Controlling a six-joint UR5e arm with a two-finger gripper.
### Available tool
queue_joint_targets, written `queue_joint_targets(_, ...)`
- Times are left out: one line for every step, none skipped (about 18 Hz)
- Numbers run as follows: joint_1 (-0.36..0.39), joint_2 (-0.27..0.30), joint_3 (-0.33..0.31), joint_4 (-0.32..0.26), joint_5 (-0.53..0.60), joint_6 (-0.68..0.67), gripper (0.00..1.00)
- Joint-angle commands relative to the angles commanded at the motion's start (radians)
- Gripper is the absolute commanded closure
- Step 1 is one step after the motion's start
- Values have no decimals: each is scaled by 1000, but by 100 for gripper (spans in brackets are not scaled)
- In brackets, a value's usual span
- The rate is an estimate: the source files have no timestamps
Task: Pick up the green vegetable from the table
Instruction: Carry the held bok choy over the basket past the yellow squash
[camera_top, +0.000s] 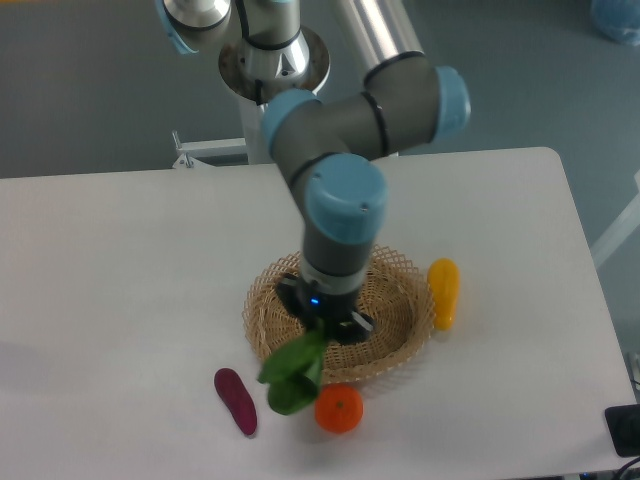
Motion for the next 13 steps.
queue_joint_targets(17, -8, 18, 0, 2, 15, 74)
queue_joint_targets(29, -18, 35, 3, 3, 37, 74)
queue_joint_targets(57, -37, 58, 3, 11, 60, 75)
queue_joint_targets(78, -46, 71, 2, 20, 78, 75)
queue_joint_targets(92, -52, 72, 2, 31, 103, 75)
queue_joint_targets(112, -55, 72, -2, 47, 136, 75)
queue_joint_targets(129, -58, 71, -5, 67, 170, 75)
queue_joint_targets(144, -63, 72, -3, 80, 196, 75)
queue_joint_targets(160, -68, 80, -3, 81, 210, 75)
queue_joint_targets(169, -78, 94, -3, 81, 224, 75)
queue_joint_targets(172, -90, 109, -5, 81, 233, 75)
queue_joint_targets(175, -107, 117, -5, 86, 235, 74)
queue_joint_targets(177, -117, 130, -8, 100, 236, 74)
